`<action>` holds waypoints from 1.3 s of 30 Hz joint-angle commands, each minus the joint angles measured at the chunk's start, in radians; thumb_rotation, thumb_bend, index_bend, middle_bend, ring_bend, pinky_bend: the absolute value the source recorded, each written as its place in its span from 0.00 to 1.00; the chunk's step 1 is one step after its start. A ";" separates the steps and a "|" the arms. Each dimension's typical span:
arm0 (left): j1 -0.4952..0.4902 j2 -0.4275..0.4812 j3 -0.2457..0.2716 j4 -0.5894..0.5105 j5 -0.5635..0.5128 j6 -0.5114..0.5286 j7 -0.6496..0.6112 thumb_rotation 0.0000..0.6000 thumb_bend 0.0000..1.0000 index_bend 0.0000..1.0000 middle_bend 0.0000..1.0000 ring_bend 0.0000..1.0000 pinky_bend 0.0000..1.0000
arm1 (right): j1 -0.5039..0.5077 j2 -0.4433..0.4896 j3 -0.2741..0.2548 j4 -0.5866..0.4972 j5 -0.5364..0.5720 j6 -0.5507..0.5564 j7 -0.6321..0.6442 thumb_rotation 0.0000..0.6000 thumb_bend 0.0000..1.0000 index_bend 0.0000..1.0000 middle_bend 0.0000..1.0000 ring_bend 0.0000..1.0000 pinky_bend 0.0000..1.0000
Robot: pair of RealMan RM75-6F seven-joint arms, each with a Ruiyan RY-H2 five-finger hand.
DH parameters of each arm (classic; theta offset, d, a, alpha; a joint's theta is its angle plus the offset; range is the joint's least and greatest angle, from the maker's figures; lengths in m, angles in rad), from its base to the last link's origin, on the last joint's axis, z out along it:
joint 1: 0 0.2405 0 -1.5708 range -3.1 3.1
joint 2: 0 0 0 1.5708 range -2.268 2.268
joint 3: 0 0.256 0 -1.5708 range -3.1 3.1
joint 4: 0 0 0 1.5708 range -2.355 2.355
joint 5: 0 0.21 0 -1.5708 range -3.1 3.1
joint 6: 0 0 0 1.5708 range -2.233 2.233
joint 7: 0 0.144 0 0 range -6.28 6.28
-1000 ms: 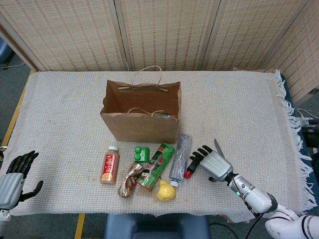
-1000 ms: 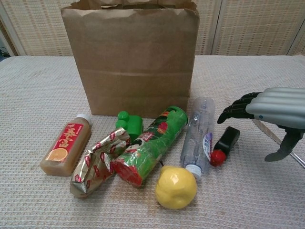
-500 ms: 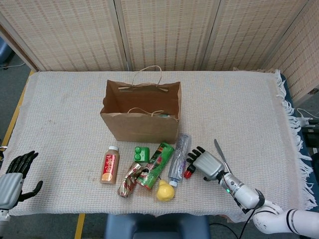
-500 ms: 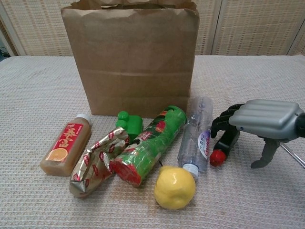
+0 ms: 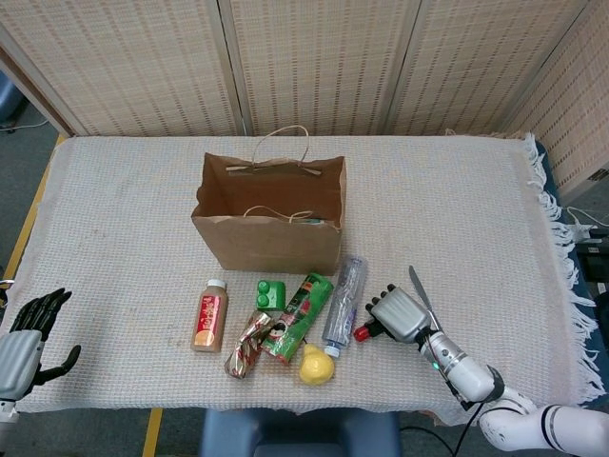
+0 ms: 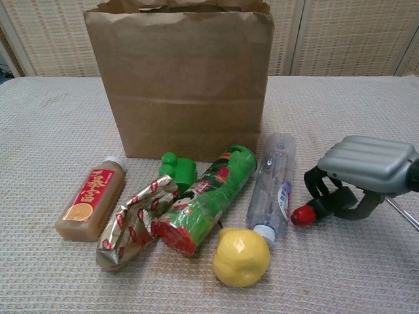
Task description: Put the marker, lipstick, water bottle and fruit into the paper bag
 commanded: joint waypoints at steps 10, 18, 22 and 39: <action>0.001 0.000 0.000 0.001 0.002 0.001 0.000 1.00 0.37 0.00 0.00 0.00 0.04 | -0.057 0.120 0.040 -0.189 -0.088 0.187 0.180 1.00 0.32 0.66 0.58 0.60 0.49; 0.000 -0.005 0.000 0.002 0.002 0.001 0.017 1.00 0.37 0.00 0.00 0.00 0.04 | -0.067 0.191 0.169 -0.312 -0.172 0.383 0.284 1.00 0.32 0.66 0.58 0.60 0.49; 0.000 -0.009 0.000 0.001 0.003 0.001 0.028 1.00 0.37 0.00 0.00 0.00 0.04 | -0.029 0.163 0.279 -0.299 -0.113 0.415 0.246 1.00 0.32 0.66 0.58 0.60 0.49; -0.002 -0.006 0.005 -0.002 0.003 -0.008 0.019 1.00 0.37 0.00 0.00 0.00 0.04 | 0.322 -0.185 0.551 0.008 0.319 0.322 -0.142 1.00 0.32 0.65 0.58 0.60 0.49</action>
